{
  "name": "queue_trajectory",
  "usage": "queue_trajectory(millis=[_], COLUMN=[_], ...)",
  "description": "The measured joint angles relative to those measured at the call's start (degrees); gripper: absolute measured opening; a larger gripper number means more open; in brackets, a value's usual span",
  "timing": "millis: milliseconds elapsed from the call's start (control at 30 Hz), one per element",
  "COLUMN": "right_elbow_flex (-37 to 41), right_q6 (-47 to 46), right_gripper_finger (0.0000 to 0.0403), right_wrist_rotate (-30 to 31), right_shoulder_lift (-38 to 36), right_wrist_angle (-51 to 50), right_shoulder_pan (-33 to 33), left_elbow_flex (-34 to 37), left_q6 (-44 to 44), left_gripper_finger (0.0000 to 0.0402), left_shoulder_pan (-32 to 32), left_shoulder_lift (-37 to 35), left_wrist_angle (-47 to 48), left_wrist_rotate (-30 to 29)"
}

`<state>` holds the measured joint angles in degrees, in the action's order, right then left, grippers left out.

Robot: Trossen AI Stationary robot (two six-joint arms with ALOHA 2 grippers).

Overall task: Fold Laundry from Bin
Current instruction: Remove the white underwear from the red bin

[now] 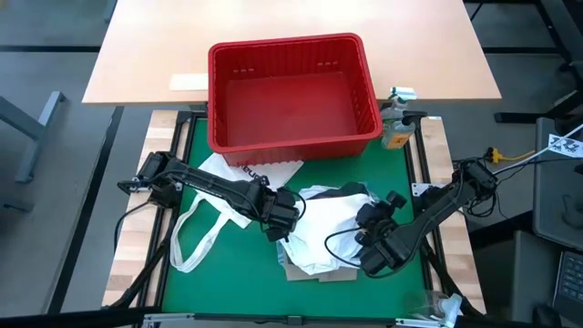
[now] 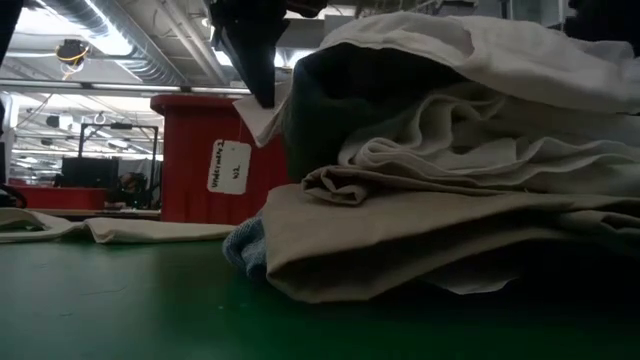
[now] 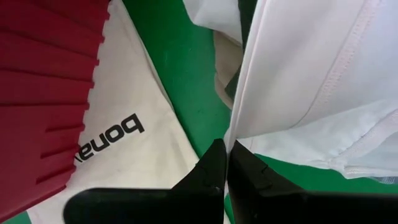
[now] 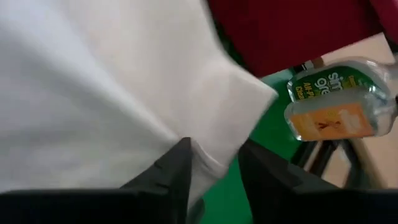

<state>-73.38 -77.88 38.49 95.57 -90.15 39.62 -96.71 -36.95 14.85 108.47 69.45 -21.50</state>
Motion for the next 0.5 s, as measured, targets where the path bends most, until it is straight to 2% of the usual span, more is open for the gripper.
queue_trajectory(millis=[167,367,500], right_elbow_flex=[0.0,-0.1,-0.8], right_q6=[10.7,13.8,14.2], right_gripper_finger=[0.015,0.015,0.0149], right_wrist_rotate=[-7.3,-12.7,-13.3], right_shoulder_lift=[0.0,-0.1,-1.1], right_wrist_angle=[0.1,0.2,0.2], right_shoulder_pan=[0.0,0.0,0.0], left_elbow_flex=[0.0,0.0,0.0], left_q6=[0.0,-0.1,-0.1], left_gripper_finger=[0.0,0.0,0.0], left_shoulder_pan=[0.0,0.0,0.0], left_shoulder_lift=[0.0,0.0,0.0], left_wrist_angle=[-0.1,-0.7,-0.6], left_wrist_rotate=[0.0,0.0,0.6])
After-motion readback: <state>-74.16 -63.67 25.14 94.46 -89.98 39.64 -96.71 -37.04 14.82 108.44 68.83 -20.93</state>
